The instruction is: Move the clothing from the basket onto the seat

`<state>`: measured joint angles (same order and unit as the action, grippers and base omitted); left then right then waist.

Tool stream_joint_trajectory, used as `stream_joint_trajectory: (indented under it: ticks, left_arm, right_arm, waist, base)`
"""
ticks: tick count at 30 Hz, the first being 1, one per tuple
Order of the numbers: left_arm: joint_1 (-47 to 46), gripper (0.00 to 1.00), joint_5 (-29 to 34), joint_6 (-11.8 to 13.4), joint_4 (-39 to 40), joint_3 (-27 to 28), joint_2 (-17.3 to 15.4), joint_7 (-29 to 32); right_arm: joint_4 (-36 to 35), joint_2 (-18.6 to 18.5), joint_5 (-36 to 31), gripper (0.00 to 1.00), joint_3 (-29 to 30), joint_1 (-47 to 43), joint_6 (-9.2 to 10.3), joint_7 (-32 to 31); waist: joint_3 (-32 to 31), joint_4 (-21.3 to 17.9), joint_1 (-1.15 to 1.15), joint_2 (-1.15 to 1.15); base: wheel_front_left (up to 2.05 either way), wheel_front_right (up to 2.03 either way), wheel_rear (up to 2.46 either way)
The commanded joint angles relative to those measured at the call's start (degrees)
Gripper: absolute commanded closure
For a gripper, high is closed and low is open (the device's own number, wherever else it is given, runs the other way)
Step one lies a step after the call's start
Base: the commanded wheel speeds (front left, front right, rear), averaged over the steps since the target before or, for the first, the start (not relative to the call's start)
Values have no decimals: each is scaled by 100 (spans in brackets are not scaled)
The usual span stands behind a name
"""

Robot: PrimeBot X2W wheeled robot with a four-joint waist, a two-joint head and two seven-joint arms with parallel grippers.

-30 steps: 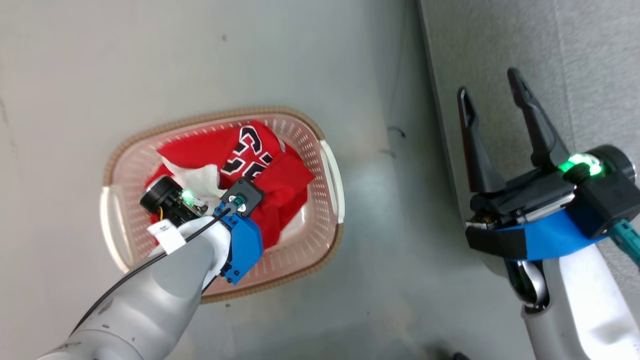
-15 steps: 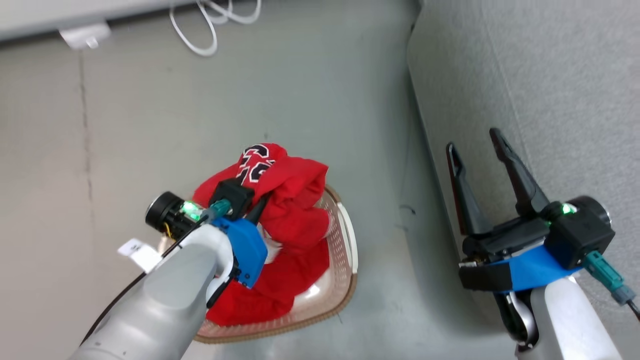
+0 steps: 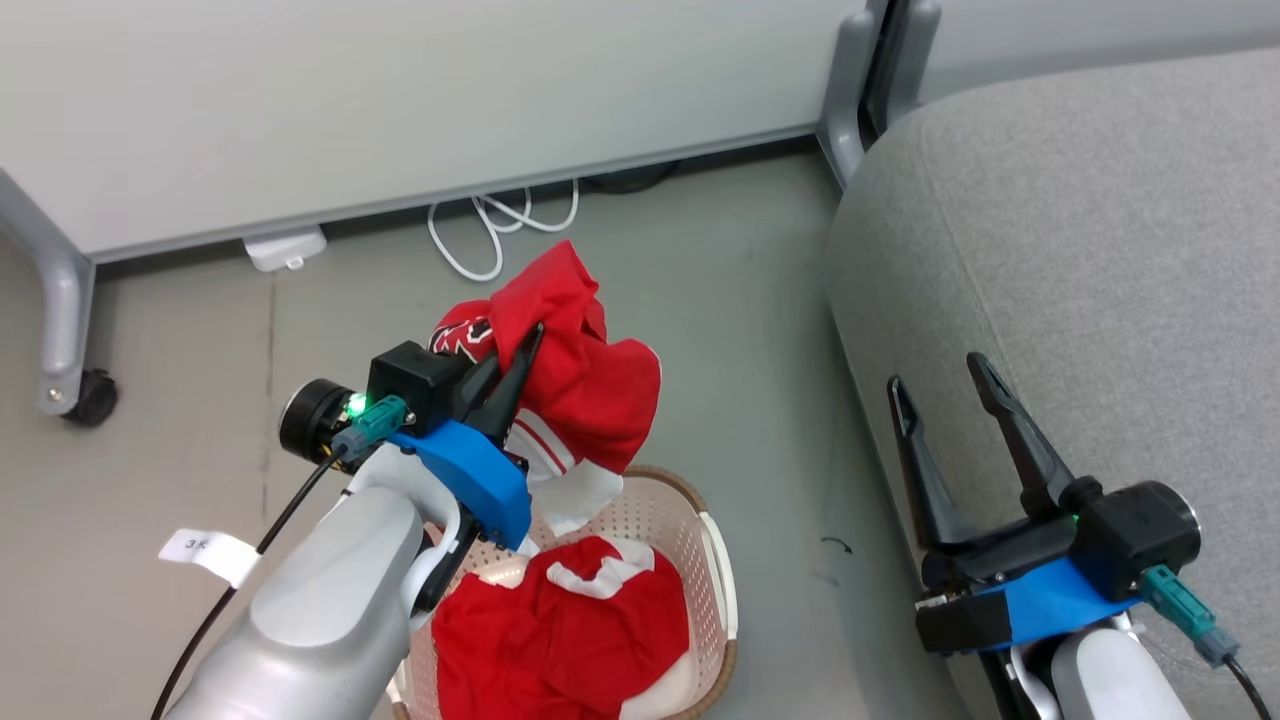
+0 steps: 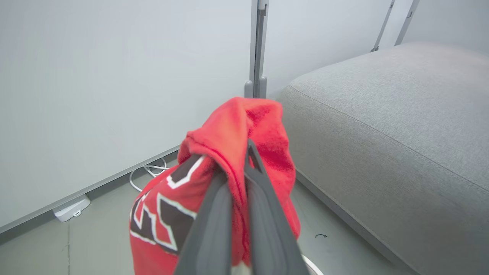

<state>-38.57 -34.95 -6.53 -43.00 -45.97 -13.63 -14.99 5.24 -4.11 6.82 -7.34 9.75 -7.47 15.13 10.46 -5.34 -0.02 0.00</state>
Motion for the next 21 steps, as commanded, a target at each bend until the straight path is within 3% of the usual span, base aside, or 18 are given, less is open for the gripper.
stream_joint_trajectory:
  ticks: [1,11,21]
  left_arm:
    - [82,100,84,21,133,133,10,-28]
    - [457,100,475,-57,1091,875,248,-28]
    - [479,100,432,-100,1430,578,323,-28]
  right_arm:
    - [21,18,-3,0,7,-110,-5,4]
    - [120,60,-32,0,-40,-447,-5,4]
    - [116,91,-29,0,-62,-639,-5,4]
  waist:
    - [-188,57,2,0]
    - [-814,137,2,0]
    - [-1071,185,2,0]
  base:
    - [0,0,0]
    - [0,0,0]
    - [0,0,0]
